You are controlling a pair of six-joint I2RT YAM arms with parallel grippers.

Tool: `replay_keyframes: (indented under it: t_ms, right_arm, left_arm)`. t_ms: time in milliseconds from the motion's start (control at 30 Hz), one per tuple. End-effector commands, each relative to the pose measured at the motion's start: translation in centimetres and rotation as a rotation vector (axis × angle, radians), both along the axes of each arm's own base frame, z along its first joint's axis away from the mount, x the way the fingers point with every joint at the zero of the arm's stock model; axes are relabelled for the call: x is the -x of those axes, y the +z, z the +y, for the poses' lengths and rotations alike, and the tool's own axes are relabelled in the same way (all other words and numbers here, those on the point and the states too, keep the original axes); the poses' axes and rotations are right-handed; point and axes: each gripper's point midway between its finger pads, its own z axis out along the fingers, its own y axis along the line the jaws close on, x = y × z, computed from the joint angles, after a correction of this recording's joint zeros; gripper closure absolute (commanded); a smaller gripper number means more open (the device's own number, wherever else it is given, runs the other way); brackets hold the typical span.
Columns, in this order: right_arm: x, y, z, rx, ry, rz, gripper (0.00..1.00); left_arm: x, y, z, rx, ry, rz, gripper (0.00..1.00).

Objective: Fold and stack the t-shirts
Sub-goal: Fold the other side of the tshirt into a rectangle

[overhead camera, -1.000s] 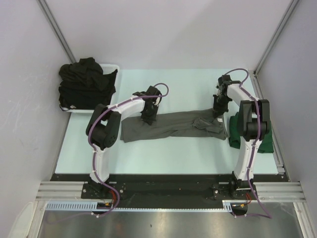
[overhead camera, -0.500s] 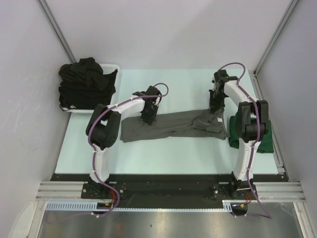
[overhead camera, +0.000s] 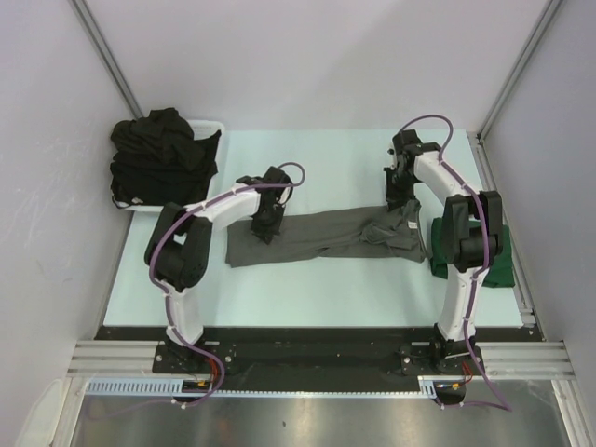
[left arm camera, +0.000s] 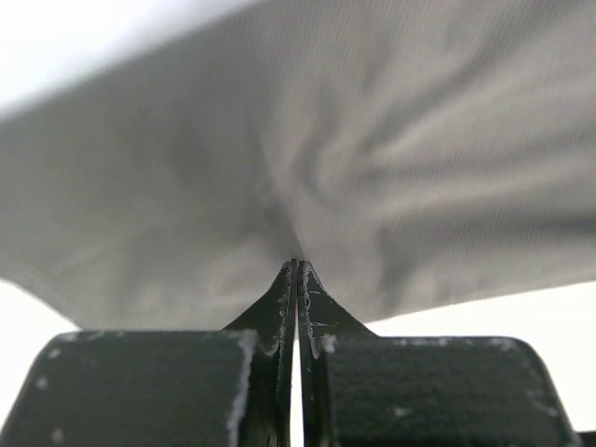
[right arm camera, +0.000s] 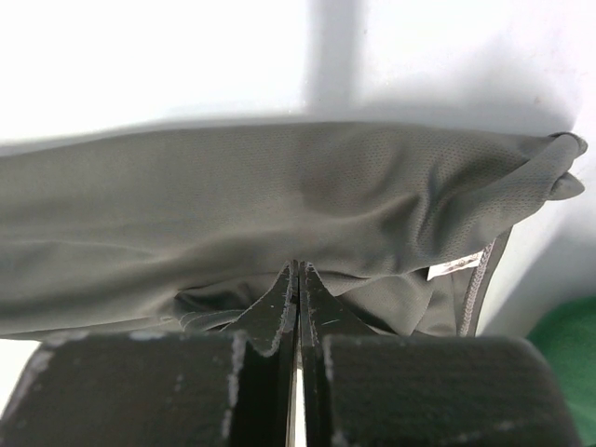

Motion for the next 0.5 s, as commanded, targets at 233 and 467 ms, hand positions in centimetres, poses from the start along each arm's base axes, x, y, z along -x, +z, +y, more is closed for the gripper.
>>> replay_keyframes:
  t_ms: [233,467]
  right_arm:
    - [0.7,1.5,1.0,-0.026,0.013,-0.049,1.00]
    - [0.6,2.5,0.4,-0.020,0.012,-0.068,1.00]
  left_arm:
    - [3.1,1.4,2.6,-0.050,0.019,-0.007,1.00]
    - [3.6,-0.3,3.3,-0.086,0.027,0.019,1.00]
